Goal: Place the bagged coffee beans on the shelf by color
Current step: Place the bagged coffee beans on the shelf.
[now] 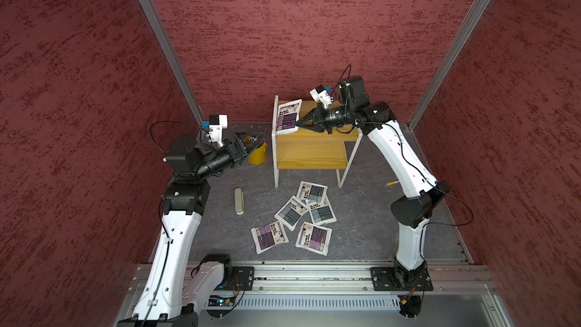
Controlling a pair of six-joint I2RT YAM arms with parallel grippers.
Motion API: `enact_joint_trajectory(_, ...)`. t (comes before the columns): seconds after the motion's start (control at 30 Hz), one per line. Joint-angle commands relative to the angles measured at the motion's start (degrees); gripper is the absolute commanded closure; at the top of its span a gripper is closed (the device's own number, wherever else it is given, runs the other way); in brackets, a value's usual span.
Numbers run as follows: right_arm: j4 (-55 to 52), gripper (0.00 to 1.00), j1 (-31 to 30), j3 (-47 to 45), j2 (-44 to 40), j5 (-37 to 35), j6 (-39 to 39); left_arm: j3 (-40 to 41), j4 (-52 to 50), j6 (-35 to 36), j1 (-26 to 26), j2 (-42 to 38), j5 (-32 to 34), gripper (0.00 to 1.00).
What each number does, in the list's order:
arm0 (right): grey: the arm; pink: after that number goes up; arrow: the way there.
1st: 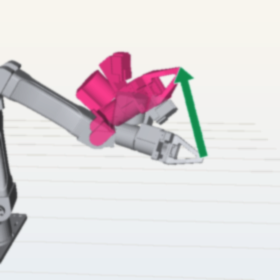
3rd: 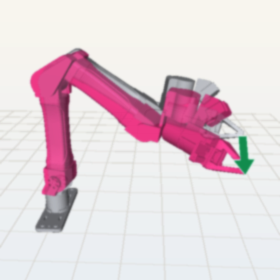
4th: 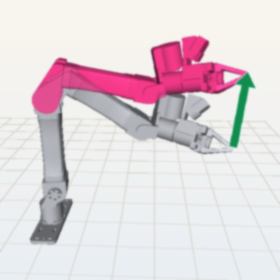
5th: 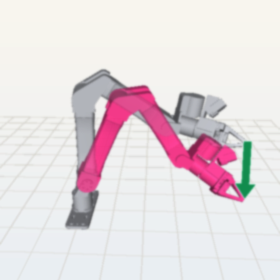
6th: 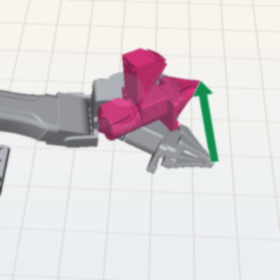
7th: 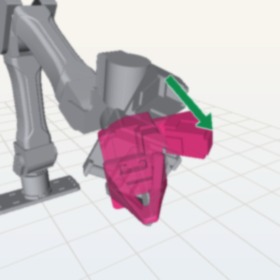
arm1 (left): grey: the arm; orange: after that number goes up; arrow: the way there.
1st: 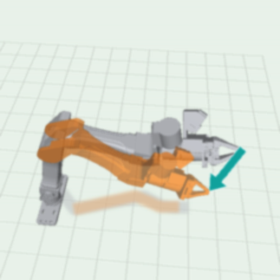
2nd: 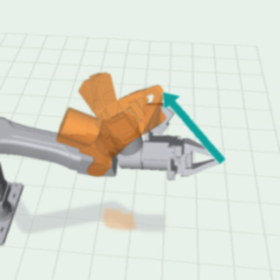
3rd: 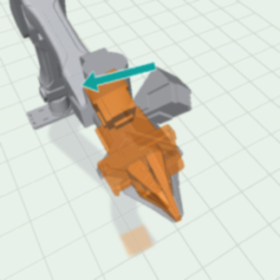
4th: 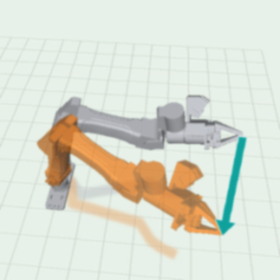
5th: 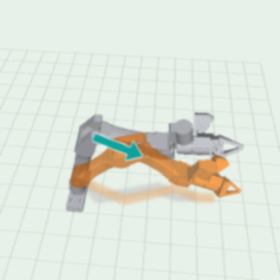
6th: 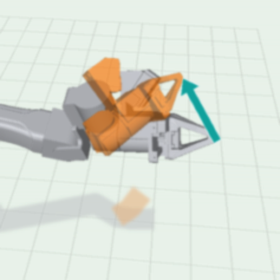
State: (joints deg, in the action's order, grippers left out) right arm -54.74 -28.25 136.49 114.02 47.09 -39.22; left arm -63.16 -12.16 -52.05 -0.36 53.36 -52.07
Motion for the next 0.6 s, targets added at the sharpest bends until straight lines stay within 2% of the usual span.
enact_joint_trajectory(0.0, -0.27, 1.0, 1.0, 1.79, 0.97, 1.21, -0.42, -1.36, -0.96, 1.09, -0.3, -0.04, -0.87, 0.0)
enact_joint_trajectory(0.27, -1.07, 0.99, 1.92, 1.77, 2.71, 1.77, -0.64, -1.79, -1.49, 1.9, -0.1, 0.55, -1.09, 0.0)
enact_joint_trajectory(0.37, -1.2, 0.85, 1.97, 1.68, 2.87, 1.64, -0.59, -1.88, -1.93, 2.3, -0.01, 0.6, -1.03, 0.0)
enact_joint_trajectory(0.57, -1.77, 0.7, 2.28, 1.74, 2.69, 1.18, -0.26, -1.87, -2.44, 2.74, 0.06, 0.43, -0.99, 0.0)
